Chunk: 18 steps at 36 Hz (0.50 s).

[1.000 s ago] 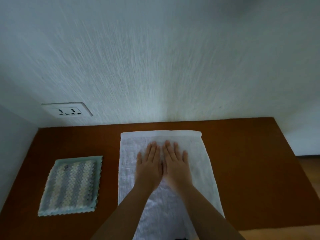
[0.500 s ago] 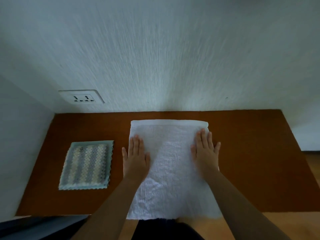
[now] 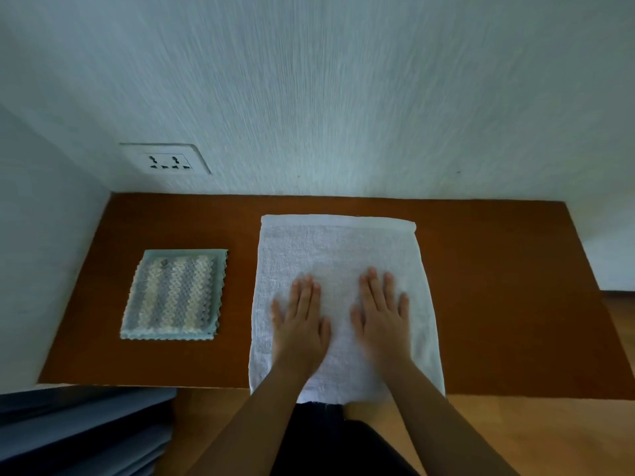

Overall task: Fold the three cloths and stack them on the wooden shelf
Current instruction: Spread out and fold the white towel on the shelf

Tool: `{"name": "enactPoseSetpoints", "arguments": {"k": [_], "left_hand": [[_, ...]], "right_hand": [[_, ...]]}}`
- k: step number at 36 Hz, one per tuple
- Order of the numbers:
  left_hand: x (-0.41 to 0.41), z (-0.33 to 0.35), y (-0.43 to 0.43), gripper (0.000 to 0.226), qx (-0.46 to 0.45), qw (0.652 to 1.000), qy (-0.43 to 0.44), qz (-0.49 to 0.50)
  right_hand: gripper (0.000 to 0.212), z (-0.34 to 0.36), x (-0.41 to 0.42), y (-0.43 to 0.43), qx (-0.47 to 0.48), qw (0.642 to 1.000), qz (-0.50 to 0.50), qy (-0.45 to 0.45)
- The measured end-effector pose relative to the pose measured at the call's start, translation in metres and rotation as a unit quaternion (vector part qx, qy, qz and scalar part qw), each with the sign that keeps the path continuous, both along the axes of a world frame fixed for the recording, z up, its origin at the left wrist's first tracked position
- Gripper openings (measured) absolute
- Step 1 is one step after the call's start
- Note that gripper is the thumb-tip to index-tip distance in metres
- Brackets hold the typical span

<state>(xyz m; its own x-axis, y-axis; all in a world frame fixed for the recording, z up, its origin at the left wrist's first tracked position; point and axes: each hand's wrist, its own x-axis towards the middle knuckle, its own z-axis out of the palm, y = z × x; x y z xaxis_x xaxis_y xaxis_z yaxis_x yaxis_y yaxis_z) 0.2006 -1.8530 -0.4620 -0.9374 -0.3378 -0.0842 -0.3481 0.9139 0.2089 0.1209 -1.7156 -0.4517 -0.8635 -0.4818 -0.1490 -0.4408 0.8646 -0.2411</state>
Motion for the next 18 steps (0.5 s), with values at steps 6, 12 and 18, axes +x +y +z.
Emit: {"name": "enactPoseSetpoints", "arguments": {"k": [6,12,18], "left_hand": [[0.018,-0.001,-0.027,0.056,-0.015,1.000,0.013,0.022],[0.030,0.007,-0.037,0.060,-0.026,0.999,-0.030,0.031],[0.029,0.019,-0.008,0.056,-0.008,1.000,0.006,0.012]], "right_hand": [[0.066,0.008,-0.015,0.042,0.036,0.998,-0.046,-0.029],[0.066,0.014,-0.021,0.054,0.055,0.994,-0.078,-0.052],[0.064,0.019,0.008,0.034,-0.001,0.998,-0.062,0.004]]}}
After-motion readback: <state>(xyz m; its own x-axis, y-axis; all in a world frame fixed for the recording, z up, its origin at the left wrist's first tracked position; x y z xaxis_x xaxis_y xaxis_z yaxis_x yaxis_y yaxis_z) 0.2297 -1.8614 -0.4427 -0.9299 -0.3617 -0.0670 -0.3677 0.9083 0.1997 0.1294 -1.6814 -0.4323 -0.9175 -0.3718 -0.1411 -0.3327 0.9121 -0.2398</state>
